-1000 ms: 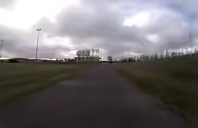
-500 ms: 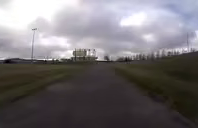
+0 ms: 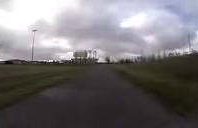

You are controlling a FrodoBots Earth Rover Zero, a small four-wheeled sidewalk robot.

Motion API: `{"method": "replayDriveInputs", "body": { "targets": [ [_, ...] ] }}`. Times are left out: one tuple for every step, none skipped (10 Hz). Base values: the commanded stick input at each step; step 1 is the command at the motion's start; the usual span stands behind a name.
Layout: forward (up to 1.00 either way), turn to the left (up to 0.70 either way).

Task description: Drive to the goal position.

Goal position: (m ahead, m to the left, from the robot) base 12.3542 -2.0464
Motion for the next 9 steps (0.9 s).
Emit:
{"method": "replayDriveInputs", "body": {
  "targets": [
    [1.00, 0.00],
    [1.00, 0.00],
    [1.00, 0.00],
    [1.00, 0.00],
    [1.00, 0.00],
    [1.00, 0.00],
    [1.00, 0.00],
    [1.00, 0.00],
    [1.00, 0.00]
  ]
}}
